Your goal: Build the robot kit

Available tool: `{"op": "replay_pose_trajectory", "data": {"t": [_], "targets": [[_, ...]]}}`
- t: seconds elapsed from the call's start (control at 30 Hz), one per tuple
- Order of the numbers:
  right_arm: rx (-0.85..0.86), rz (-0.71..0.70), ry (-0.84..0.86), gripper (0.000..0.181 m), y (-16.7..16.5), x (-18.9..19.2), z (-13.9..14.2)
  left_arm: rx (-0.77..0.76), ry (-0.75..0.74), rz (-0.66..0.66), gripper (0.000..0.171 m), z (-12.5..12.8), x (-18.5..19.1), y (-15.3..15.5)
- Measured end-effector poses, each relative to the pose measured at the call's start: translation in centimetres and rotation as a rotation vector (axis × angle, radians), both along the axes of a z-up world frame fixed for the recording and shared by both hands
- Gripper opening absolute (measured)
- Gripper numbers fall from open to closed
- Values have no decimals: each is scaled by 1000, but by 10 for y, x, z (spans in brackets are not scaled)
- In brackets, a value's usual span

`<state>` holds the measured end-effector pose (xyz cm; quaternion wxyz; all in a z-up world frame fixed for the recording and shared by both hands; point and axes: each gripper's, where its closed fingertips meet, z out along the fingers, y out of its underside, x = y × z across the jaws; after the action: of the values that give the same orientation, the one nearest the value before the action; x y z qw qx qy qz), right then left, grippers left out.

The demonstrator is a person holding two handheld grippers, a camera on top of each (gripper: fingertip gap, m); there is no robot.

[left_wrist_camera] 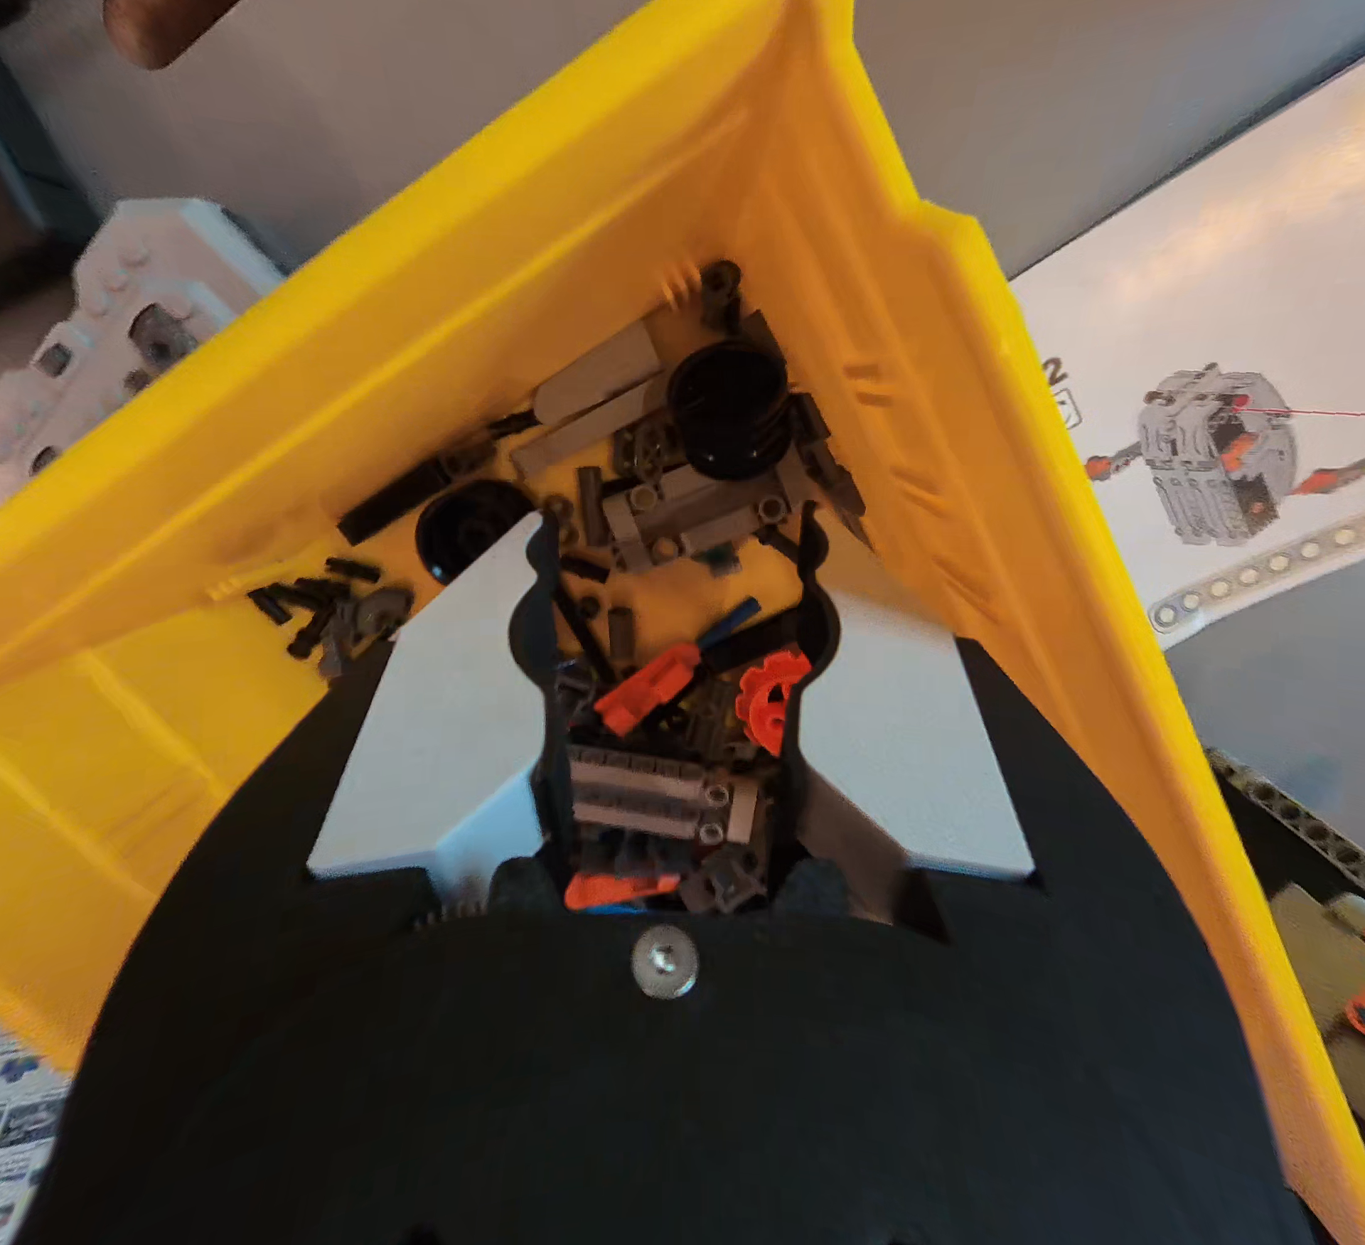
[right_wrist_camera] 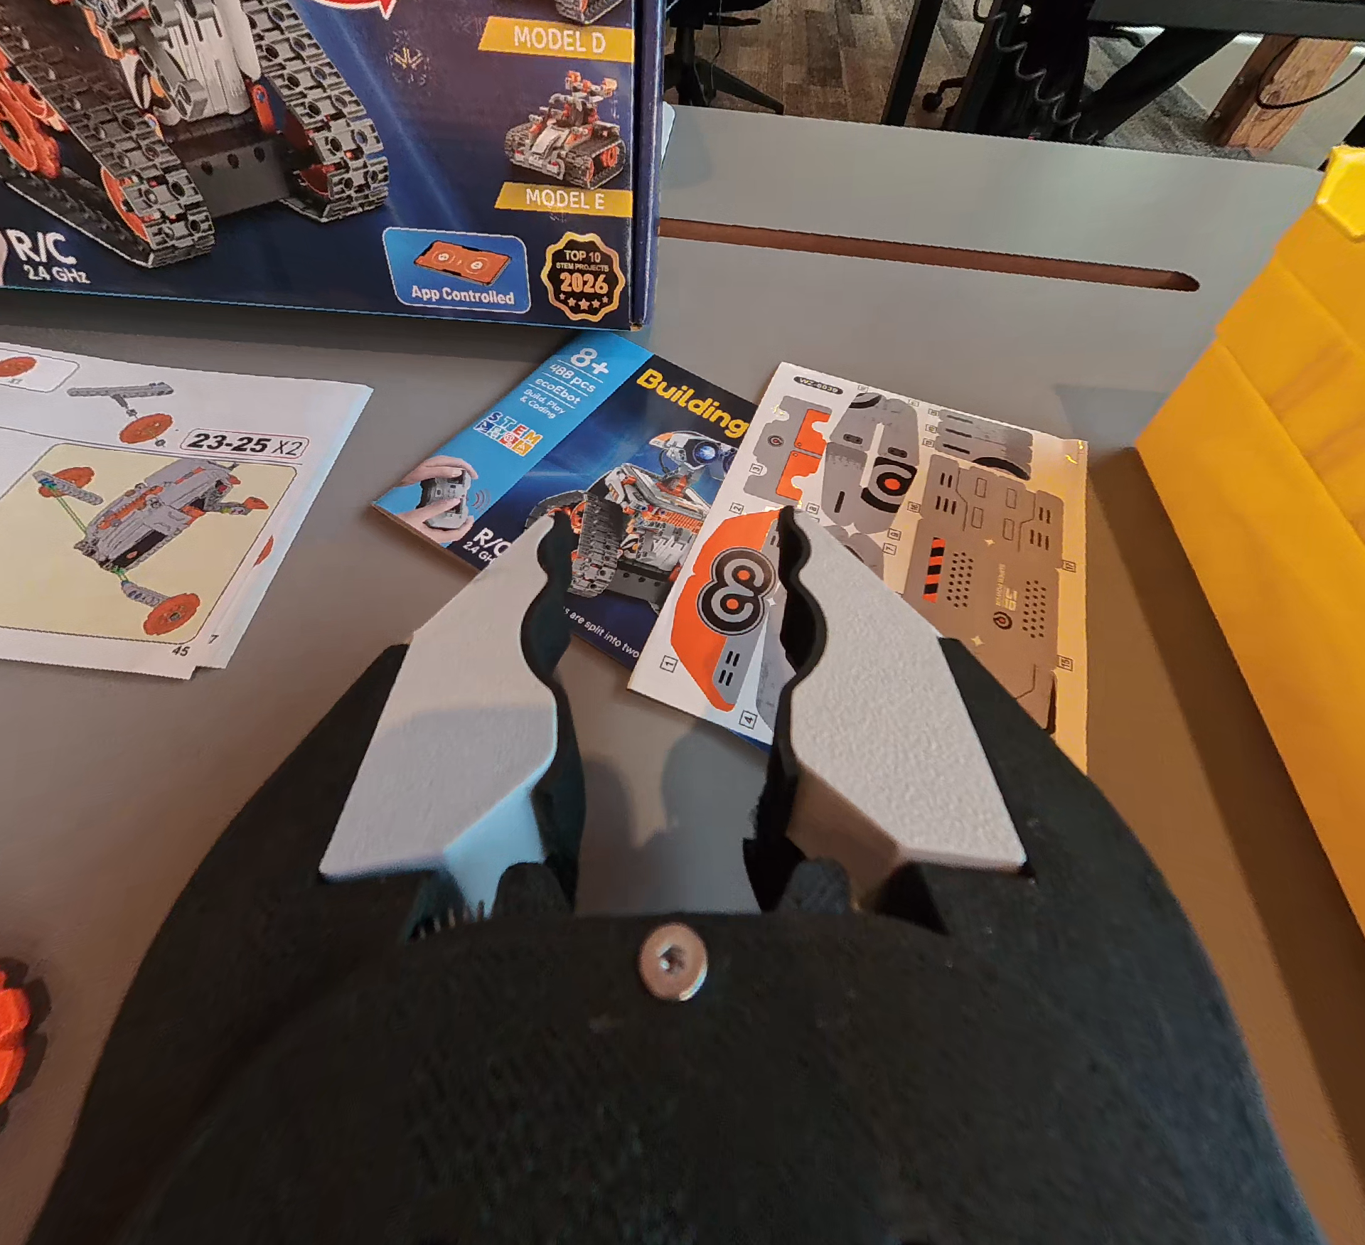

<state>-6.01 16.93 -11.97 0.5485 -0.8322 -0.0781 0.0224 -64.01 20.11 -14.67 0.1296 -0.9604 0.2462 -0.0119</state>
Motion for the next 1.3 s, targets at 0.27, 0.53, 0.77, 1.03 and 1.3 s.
{"op": "replay_pose_trajectory", "data": {"t": [0.27,0.53,0.77,1.03,1.3], "targets": [[-26,28,-3,55,-1,-6,-4,-30,16,6,12,-19,-8,5],[-45,49,-11,55,-1,-11,-7,-91,35,113,9,-5,-42,-13],[-57,58,-22,55,-2,-13,-10,-93,82,259,9,12,-78,-25],[-71,75,-38,55,-3,-17,-12,-35,-13,162,26,14,-48,-11],[-82,93,-42,56,-4,-22,-14,-93,87,69,10,-12,-51,-12]]}}
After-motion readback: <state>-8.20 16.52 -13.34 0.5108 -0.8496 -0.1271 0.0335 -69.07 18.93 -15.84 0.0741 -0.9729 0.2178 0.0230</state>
